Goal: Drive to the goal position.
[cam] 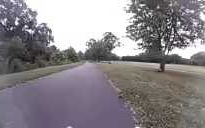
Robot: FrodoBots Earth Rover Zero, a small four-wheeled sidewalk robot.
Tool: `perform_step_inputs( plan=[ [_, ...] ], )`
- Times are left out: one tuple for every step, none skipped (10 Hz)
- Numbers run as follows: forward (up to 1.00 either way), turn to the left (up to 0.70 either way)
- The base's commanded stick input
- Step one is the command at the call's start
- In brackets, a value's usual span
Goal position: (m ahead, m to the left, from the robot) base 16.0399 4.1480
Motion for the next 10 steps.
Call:
perform_step_inputs(
  plan=[
    [0.7,0.0],
    [0.7,0.0],
    [0.7,0.0],
    [0.7,0.0],
    [0.7,0.0],
    [0.7,0.0],
    [0.7,0.0],
    [0.7,0.0],
    [0.7,0.0],
    [0.7,0.0]
  ],
)
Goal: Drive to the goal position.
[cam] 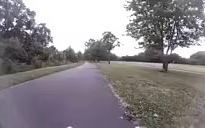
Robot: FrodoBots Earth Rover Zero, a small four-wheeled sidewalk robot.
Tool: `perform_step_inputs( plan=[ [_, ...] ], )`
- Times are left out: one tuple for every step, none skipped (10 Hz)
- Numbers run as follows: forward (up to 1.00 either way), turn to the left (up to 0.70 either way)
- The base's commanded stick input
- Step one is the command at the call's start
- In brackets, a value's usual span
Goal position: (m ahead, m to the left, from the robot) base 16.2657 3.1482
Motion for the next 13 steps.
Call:
perform_step_inputs(
  plan=[
    [0.7,0.0],
    [0.7,0.0],
    [0.7,0.0],
    [0.7,0.0],
    [0.7,0.0],
    [0.7,0.0],
    [0.7,0.0],
    [0.7,0.0],
    [0.7,0.0],
    [0.7,0.0],
    [0.7,0.0],
    [0.7,0.0],
    [0.7,0.0]
  ],
)
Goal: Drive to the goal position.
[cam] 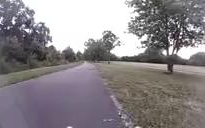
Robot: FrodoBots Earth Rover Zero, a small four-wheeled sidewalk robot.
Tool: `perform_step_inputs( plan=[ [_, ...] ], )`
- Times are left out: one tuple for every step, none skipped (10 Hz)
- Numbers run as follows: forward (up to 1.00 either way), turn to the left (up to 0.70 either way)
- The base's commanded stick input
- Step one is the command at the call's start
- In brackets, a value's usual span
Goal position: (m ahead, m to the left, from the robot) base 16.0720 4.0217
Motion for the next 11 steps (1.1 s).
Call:
perform_step_inputs(
  plan=[
    [0.7,-0.01],
    [0.7,-0.01],
    [0.7,-0.01],
    [0.7,-0.01],
    [0.7,0.0],
    [0.7,0.0],
    [0.7,-0.01],
    [0.7,-0.01],
    [0.7,-0.01],
    [0.7,-0.04],
    [0.7,-0.06]
  ],
)
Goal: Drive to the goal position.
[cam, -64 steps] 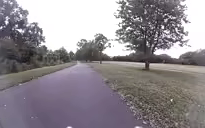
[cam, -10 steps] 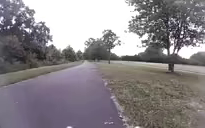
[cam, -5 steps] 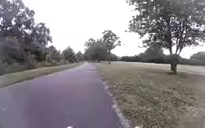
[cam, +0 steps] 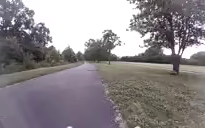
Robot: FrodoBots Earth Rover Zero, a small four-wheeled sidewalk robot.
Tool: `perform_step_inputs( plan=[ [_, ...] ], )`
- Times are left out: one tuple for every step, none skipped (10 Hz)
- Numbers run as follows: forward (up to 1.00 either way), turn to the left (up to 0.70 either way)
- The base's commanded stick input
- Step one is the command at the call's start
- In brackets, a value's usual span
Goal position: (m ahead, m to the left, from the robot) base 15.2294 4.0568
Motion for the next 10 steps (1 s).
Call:
perform_step_inputs(
  plan=[
    [0.7,-0.04],
    [0.7,-0.03],
    [0.7,-0.01],
    [0.7,0.02],
    [0.7,0.12],
    [0.7,0.14],
    [0.7,0.14],
    [0.7,0.14],
    [0.7,0.14],
    [0.7,0.14]
  ],
)
